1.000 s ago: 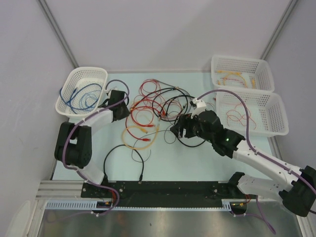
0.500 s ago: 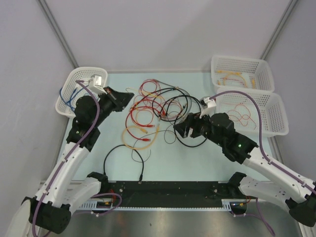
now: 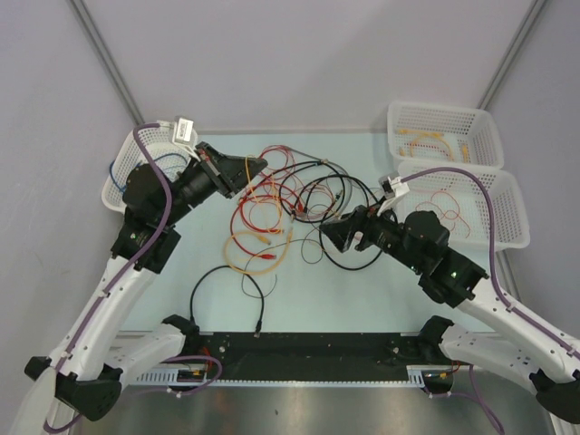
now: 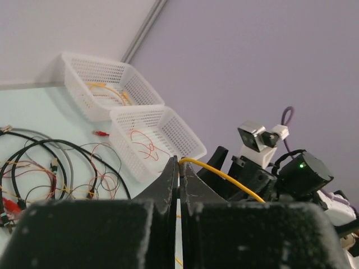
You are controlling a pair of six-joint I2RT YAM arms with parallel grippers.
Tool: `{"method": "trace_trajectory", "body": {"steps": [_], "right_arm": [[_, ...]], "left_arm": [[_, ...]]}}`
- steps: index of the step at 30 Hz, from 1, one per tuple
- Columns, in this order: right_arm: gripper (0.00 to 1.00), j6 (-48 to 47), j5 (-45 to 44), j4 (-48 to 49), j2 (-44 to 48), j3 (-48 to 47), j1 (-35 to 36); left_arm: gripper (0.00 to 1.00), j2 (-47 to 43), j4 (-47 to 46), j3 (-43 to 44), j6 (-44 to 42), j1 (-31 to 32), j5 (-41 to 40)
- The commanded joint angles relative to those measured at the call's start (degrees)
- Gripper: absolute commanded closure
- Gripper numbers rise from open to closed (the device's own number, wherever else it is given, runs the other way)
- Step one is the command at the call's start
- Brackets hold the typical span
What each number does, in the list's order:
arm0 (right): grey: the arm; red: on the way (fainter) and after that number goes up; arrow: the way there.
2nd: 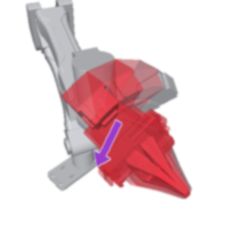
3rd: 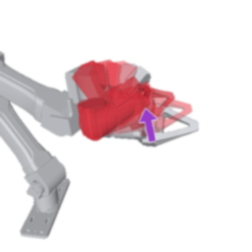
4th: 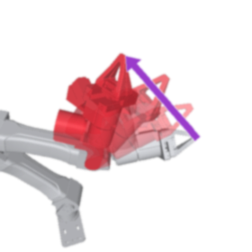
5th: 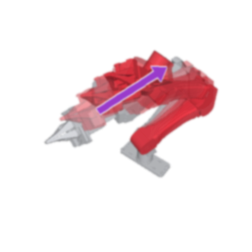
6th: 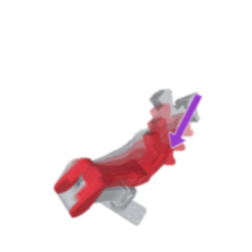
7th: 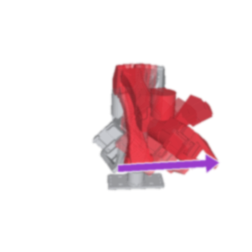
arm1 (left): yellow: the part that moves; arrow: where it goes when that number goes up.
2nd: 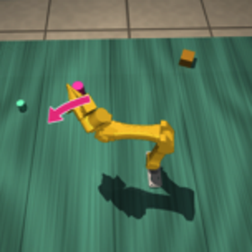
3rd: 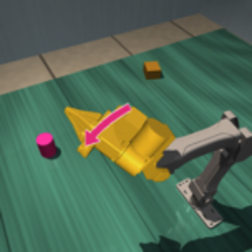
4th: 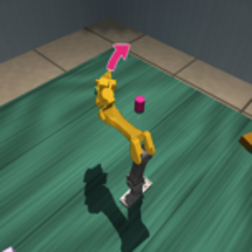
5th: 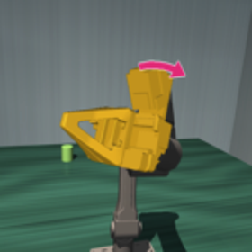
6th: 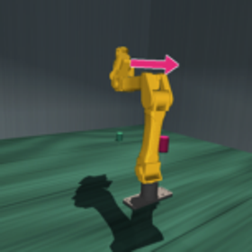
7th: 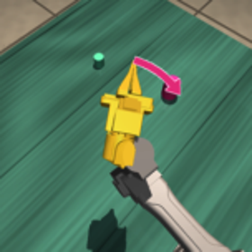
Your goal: Untangle the cables
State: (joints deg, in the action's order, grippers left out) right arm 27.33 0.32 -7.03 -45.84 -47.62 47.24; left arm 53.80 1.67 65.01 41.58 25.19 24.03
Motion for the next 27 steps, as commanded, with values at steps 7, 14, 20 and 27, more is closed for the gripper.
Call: {"method": "trace_trajectory", "body": {"steps": [7, 14, 20, 27], "right_arm": [[0.19, -1.84, -13.62, -4.84, 11.04, -2.74, -1.54], [0.17, -1.84, -5.68, -5.64, 10.69, -3.27, -1.98], [0.16, -0.88, 1.78, -0.45, 8.85, -3.19, -1.98], [0.20, -0.26, 4.70, 2.28, 3.49, -3.19, 0.65]], "left_arm": [[1.00, 8.94, -3.43, 6.00, 0.69, 5.21, 0.67], [1.00, 15.80, -3.78, 10.57, -2.20, 12.16, 3.03], [1.00, 16.43, -4.83, 9.00, -3.70, 14.45, 8.83], [1.00, 15.54, -6.41, 6.62, -3.70, 15.85, 9.89]]}}
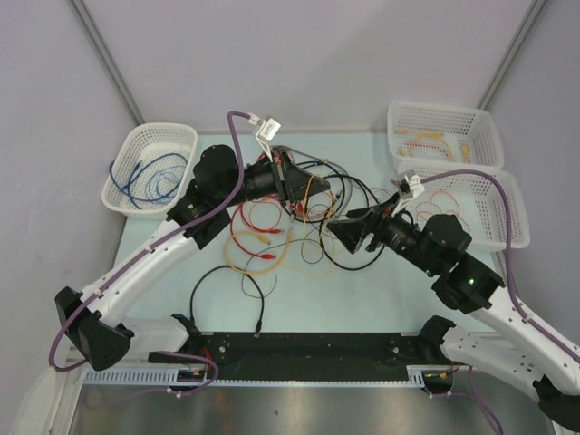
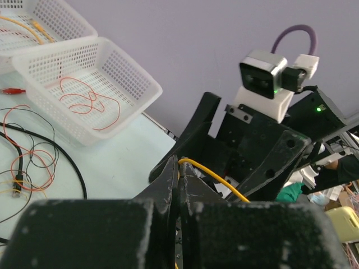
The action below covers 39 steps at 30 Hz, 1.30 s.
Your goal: Untangle the cables
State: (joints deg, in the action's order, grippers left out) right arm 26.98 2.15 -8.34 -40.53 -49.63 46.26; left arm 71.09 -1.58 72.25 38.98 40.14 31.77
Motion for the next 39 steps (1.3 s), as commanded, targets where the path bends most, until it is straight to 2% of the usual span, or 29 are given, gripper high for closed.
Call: {"method": "trace_trajectory", "body": {"steps": [1, 6, 9, 10, 12, 13, 14, 16, 17, 18, 20, 21, 26, 27, 32, 37, 38, 39], "right_arm": [[0.20, 0.09, 2.60, 4.46, -2.18, -1.17, 2.08], [0.25, 0.35, 3.21, 7.90, -4.99, -1.17, 2.34], [0.50, 1.32, 2.86, 11.41, -6.75, -1.17, 2.17], [0.69, 1.58, 2.42, 11.68, -7.01, -1.17, 2.08], [0.85, 2.19, 0.41, 11.42, -6.67, -1.17, 1.82], [0.99, 2.20, -0.39, 10.98, -6.40, -1.17, 1.64], [1.00, 2.28, -1.18, 10.63, -5.96, -1.17, 0.94], [1.00, 2.37, -4.15, 8.87, -4.12, -1.26, -0.11], [1.00, 2.55, -5.13, 8.69, -3.51, -1.26, -1.94], [1.00, 3.24, -7.14, 5.56, -2.02, -1.26, -3.09], [1.00, 4.13, -9.09, 2.73, -1.30, -2.31, -6.34], [1.00, 4.48, -9.01, -0.24, -1.13, -2.84, -10.27], [1.00, 5.36, -5.15, -4.58, -3.76, -6.18, -25.41], [1.00, 5.80, -4.79, -4.58, -4.55, -7.32, -30.82], [1.00, 7.45, -11.90, -0.21, -12.88, -9.87, -37.11], [1.00, 14.14, -10.33, 7.27, -22.11, -11.54, -45.81], [1.00, 14.76, -9.80, 10.68, -23.79, -12.15, -49.65], [1.00, 16.07, -9.54, 11.84, -27.80, -12.86, -50.64]], "left_arm": [[1.00, -1.83, -3.25, -0.79, -1.19, 1.08, 2.33], [1.00, -1.48, -3.34, -0.88, -1.45, 2.40, 2.68], [1.00, -1.39, -3.69, -1.41, -1.37, 3.01, 2.86], [1.00, -1.48, -3.69, -1.67, -1.54, 3.10, 3.03], [1.00, -1.65, -3.34, -2.20, -1.89, 3.19, 2.51], [1.00, -1.92, -2.90, -2.29, -2.33, 3.19, 2.16], [0.98, -2.09, -1.33, -2.29, -2.85, 3.19, 0.50], [0.69, -3.41, 0.96, -2.02, -5.40, 3.19, -2.48], [0.58, -4.20, 4.10, -1.94, -6.19, 3.10, -7.90], [0.38, -4.81, 5.35, -2.11, -7.33, 3.10, -10.82], [0.15, -6.92, 9.81, -2.46, -7.52, 2.66, -17.94], [0.01, -7.19, 11.67, -2.55, -6.99, 2.31, -24.32], [0.00, -7.71, 20.38, -5.09, -2.16, -4.27, -27.99], [0.00, -8.24, 20.31, -8.06, -0.50, -5.15, -27.73], [0.00, -11.93, 16.62, -16.69, 1.80, -7.44, -27.20], [0.00, -12.91, 17.75, -21.27, 1.89, -7.53, -26.76], [0.00, -13.08, 17.67, -21.79, 1.89, -7.45, -26.59], [0.00, -13.08, 17.67, -22.67, 1.45, -7.44, -26.50]]}}
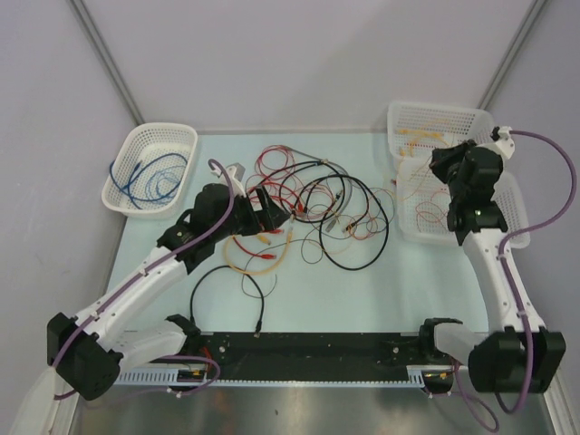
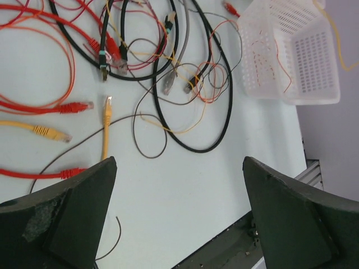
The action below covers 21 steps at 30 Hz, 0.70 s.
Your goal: Untangle the cables
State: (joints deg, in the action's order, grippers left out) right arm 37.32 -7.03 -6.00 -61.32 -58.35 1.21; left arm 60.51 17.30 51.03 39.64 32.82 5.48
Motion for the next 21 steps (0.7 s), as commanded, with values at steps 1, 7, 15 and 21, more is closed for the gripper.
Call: {"method": "trace_trajectory", "body": {"steps": [1, 7, 15, 21], "right_arm": [[1.00, 6.44, 0.08, 10.39, -9.15, -6.23, -6.56], [1.00, 13.38, 5.36, 19.96, -24.27, -10.64, -11.76], [1.00, 9.18, -0.09, 10.25, -46.50, -37.90, -11.58], [0.50, 2.59, -0.79, -23.50, -72.52, -81.18, -10.44]], "left_arm": [[0.01, -2.68, -1.30, -1.72, 0.53, -0.12, -0.20], [0.00, -0.84, -0.25, -1.37, -2.63, -2.22, 0.06], [0.01, 4.25, -2.88, -1.63, -1.49, -4.69, 4.19], [0.02, 9.09, -4.47, -1.98, -0.61, -4.78, 5.86]]}}
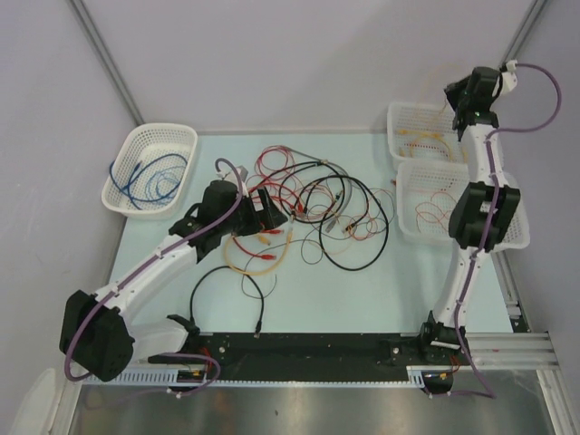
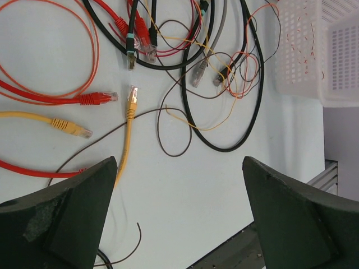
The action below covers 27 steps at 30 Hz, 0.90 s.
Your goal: Untangle the cables
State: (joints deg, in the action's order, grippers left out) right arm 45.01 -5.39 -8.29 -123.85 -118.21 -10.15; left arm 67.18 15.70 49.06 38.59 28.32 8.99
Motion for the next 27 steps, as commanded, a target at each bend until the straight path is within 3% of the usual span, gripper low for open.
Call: {"method": "trace_trajectory", "body": {"steps": [1, 3, 4, 8, 13, 19, 25, 27], "right_arm": [[0.44, -5.55, -3.39, -22.11, -10.35, -22.57, 1.10], [0.30, -5.03, -4.63, -19.49, -6.96, -18.65, 1.36], [0.28, -4.94, -5.07, -17.83, -5.28, -15.41, 1.45], [0.24, -4.76, -6.30, -7.71, 4.48, 2.76, 1.63], [0.24, -4.49, -2.88, 1.42, 19.42, 18.08, 3.29], [0.24, -11.95, 3.81, 9.34, 37.07, 35.41, 15.85], [0.22, -19.26, -4.02, 3.29, 46.50, 45.76, 34.11], [0.15, -19.61, -4.36, 2.07, 50.19, 48.77, 36.86]], "left_arm": [[0.02, 2.87, -3.13, 0.07, 0.61, -0.28, 2.87], [0.02, 3.40, -3.57, 0.25, 0.79, -0.37, 3.48], [0.02, 3.57, -4.01, 0.34, 0.79, -0.28, 3.66], [0.02, 2.52, -4.28, 0.69, 0.61, -0.37, 4.01], [0.02, 0.15, -3.75, 0.51, 0.17, -0.37, 2.35], [0.01, -0.82, -2.00, -0.01, -0.01, -0.72, -0.55], [0.01, -4.15, 0.91, -3.35, 2.45, -4.05, -3.01], [0.01, -6.34, 1.60, -5.20, 2.89, -6.51, -3.19]]}}
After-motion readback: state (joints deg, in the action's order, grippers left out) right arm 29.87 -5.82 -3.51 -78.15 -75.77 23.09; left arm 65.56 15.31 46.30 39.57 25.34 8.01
